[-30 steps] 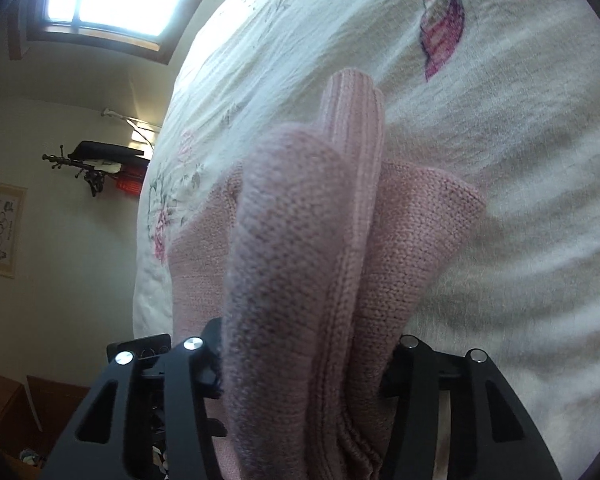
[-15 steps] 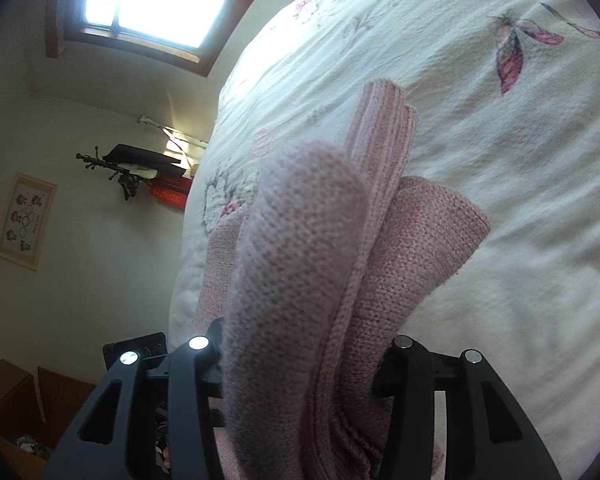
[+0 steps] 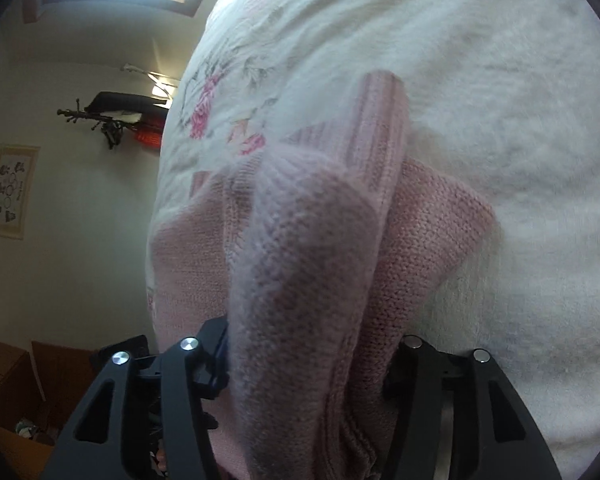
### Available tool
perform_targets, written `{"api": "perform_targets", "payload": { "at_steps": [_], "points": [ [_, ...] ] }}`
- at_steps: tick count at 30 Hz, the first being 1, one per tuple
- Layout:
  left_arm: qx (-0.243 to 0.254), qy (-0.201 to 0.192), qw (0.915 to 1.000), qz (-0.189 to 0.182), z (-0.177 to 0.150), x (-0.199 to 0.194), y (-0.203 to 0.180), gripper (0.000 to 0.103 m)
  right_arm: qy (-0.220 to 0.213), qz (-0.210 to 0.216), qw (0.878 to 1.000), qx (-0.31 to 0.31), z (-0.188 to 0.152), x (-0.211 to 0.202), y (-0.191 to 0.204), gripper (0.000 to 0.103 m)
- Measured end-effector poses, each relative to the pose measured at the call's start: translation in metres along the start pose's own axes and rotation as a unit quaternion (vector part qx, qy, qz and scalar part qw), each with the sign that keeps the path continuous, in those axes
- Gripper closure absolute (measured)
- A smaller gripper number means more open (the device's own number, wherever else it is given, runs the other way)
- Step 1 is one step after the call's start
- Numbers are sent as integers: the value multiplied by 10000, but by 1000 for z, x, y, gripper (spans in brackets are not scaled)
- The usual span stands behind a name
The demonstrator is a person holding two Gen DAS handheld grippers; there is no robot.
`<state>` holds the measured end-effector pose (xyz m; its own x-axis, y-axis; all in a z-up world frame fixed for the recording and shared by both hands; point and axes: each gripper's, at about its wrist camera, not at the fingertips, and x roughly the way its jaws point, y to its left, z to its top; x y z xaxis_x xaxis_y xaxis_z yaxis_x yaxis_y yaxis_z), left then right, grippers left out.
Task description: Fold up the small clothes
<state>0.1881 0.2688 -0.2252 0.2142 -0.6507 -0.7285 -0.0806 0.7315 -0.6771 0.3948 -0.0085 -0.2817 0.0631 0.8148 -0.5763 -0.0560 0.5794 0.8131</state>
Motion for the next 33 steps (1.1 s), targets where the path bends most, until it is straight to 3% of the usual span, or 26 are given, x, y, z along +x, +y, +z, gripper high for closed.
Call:
{"api": "perform_targets", "payload": {
  "at_steps": [1,3,4,7,9,12,14,16,18,19,20,24,27,31,32,33],
  "points": [
    [-21,-45,10000,-34,1,1,-1,53,-24,9,10000,80,0,-4,-1,40],
    [-21,-137,9999,2,2,-2,0,49,-173,-169,9997,61,1,-20,4,14],
    [-14,-174,9998,50,1,-5,1,47,-310,-221,9993,14,0,-33,7,12],
    [194,-589,9967,522,-8,-27,-9,47,-725,-253,9970,-5,-4,-74,13,15],
    [596,-1102,9863,1073,-23,-51,-26,46,-909,-291,9953,-158,-10,-92,20,24],
    [928,-1619,9743,1261,-43,-78,-47,47,-872,-350,9949,-369,-19,-92,26,34],
    [1191,-1678,9737,982,-52,-83,-59,48,-815,-442,9945,-481,-23,-80,31,46],
    [1512,-1464,9758,589,-57,-76,-63,51,-764,-495,9947,-475,-22,-65,33,54],
    [1688,-1171,9777,445,-57,-57,-69,54,-814,-831,9916,-559,-19,-56,36,79],
    [1658,-1040,9799,380,-54,-47,-67,54,-893,-915,9897,-650,-19,-56,39,81],
    [1557,-930,9827,361,-52,-37,-65,54,-1025,-968,9870,-774,-20,-61,43,91],
    [1185,-598,9908,267,-47,-17,-41,55,-1266,-1231,9788,-1041,-20,-69,47,91],
    [1179,-542,9915,23,-47,-25,-46,57,-983,-1386,9816,-873,-12,-53,22,86],
    [1287,-1052,9841,-619,-19,-68,-63,53,-955,-1363,9812,-973,-10,-57,24,75],
    [1236,-1140,9826,-787,-5,-75,-62,51,-1032,-1311,9815,-941,-10,-63,26,66],
    [1194,-1203,9817,-867,8,-81,-60,51,-1272,-1259,9798,-894,-12,-74,28,65]
  ]
}}
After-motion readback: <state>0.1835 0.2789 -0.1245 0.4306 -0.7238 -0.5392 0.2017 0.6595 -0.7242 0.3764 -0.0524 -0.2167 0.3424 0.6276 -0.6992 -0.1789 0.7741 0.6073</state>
